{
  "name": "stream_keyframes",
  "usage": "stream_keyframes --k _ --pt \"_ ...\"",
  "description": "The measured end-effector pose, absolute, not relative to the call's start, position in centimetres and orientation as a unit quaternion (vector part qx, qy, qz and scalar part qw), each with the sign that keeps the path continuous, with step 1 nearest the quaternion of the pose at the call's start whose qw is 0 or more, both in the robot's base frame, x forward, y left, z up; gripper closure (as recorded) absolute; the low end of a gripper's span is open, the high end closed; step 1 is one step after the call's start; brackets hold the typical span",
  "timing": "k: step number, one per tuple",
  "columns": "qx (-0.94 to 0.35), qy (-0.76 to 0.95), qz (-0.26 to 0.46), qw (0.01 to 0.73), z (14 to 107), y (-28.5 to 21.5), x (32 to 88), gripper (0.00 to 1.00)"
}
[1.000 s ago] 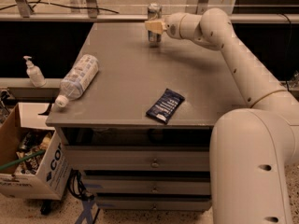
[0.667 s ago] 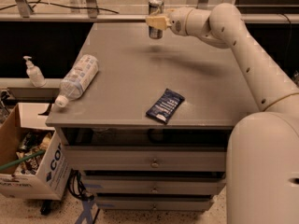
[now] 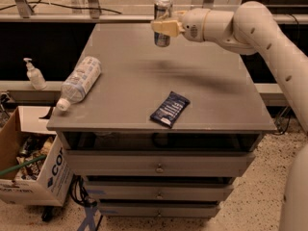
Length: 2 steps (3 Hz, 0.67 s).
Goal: Move redbull can near rxbar blueberry
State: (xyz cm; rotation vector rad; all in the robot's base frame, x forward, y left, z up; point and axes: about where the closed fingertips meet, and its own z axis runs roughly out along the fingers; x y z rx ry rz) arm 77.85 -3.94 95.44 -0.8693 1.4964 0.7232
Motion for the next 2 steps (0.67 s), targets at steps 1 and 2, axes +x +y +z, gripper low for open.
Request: stream_keyframes --k 1,2 --pt "-0.376 0.659 0.317 0.569 94.9 -5.1 74.0 1.0" --pt "-0.367 0.673 0.327 0.552 94.4 -6.0 70.6 1.0"
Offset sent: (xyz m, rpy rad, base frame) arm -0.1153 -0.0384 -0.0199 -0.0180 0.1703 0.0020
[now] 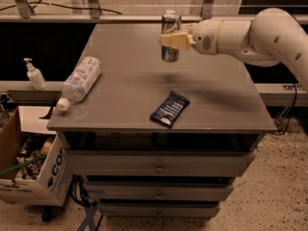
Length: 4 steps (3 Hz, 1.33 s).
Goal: Move redbull can near rxbar blueberry
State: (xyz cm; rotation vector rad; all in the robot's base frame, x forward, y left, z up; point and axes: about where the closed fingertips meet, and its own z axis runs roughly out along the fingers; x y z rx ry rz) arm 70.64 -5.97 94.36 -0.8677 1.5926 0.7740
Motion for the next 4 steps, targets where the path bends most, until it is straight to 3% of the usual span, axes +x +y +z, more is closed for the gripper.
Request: stream_keyframes --k 4 --pt "-0.327 0.716 0.331 0.52 88.1 -9.4 63.7 1.0"
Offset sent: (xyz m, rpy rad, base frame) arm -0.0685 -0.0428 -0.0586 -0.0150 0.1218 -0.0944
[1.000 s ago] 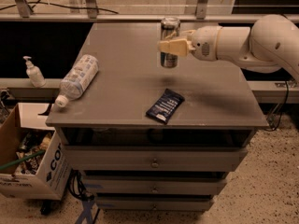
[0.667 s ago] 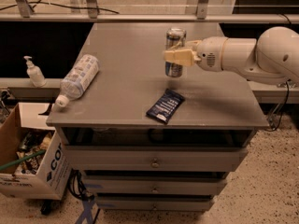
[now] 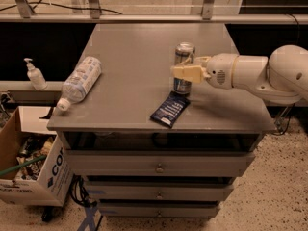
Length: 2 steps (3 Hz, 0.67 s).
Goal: Move redbull can near rxbar blueberry
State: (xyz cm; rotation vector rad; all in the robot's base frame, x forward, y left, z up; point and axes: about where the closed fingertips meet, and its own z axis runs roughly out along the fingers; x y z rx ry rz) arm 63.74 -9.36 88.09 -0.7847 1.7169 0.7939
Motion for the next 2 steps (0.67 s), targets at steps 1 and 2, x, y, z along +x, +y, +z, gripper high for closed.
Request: stream_keyframes --k 1,2 --pt "-0.333 0.709 0.341 0.52 86.71 -9.29 62.69 1.0" --pt "-0.342 0.698 0.348 0.524 86.06 -9.21 62.19 1.0"
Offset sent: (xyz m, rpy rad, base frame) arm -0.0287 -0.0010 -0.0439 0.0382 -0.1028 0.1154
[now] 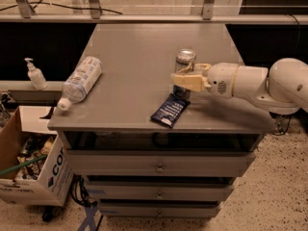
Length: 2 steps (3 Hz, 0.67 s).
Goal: Move redbull can near rxbar blueberry
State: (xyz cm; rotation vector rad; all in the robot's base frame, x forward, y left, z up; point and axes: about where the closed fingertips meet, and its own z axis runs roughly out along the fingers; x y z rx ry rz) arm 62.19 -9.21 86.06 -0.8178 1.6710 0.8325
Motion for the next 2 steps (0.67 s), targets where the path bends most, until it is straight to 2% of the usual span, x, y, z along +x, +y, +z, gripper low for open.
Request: stream_keyframes --k 1,2 --pt "-0.342 0.698 0.348 0.524 86.28 -9.21 62.19 0.84" --pt "-0.342 0.698 0.348 0.524 86.33 -9.21 62.19 0.6"
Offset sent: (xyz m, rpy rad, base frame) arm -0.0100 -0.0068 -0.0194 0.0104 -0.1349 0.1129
